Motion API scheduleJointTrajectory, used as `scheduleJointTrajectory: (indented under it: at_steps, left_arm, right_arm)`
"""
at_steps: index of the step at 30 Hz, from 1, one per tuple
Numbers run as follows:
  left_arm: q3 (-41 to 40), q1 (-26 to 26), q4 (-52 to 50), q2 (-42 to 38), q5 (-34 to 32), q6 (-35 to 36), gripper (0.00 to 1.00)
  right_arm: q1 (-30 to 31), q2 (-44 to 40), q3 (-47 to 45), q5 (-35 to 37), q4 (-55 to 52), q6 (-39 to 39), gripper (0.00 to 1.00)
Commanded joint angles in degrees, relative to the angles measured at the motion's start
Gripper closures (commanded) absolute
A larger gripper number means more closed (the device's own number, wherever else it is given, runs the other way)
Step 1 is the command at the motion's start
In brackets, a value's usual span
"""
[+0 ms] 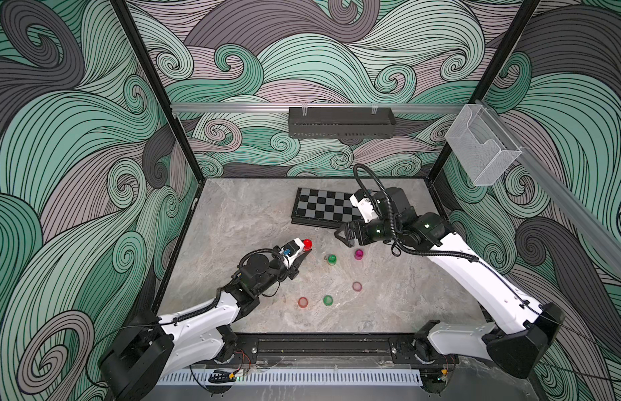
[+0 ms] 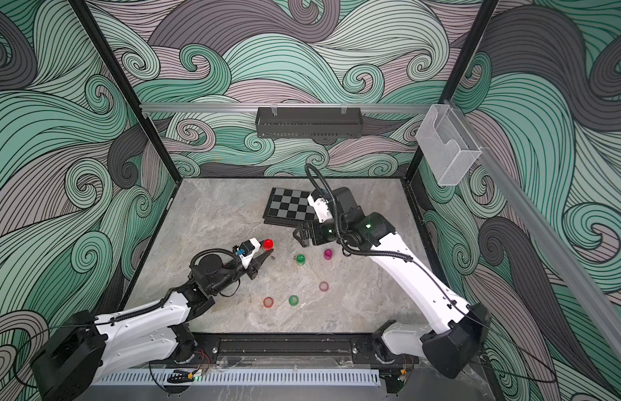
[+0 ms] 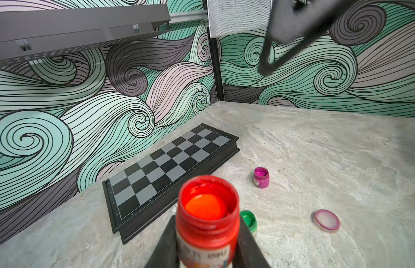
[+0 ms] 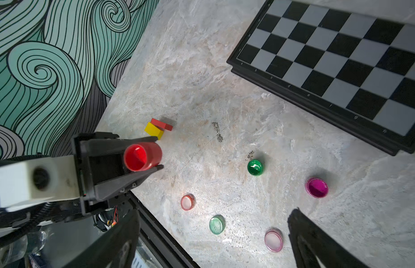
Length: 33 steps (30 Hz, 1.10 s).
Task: Close the paint jar lid
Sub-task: Pick up the paint jar from the center of the board, then pick up the lid from the center of the board.
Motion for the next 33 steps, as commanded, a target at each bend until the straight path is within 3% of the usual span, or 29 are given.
scheduleJointTrajectory:
  at_steps: [1,16,25,33]
  left_arm:
    - [-0.1,1.6,2.2,-1.5,-1.1,-1.0,0.72]
    - [0.0,10.8,5.5,0.8,0.1,-4.3,0.71]
    - [0.6,15.2,6.5,2.3,0.3,-5.1,0.71]
    - [0.7,18.0,6.8,2.4,0.8,-6.0,0.71]
  right_arm:
    - [0.5,-0.6,-3.9,-3.9,6.7,0.2,0.03]
    - [18.7,-0.5,-15.9,9.7,19.5,-7.1,0.12]
    - [28.9,8.3,-15.8,13.9,22.1,-8.2,0.15]
    - [33.8,17.7,-14.2,13.4,23.1,-9.1,0.20]
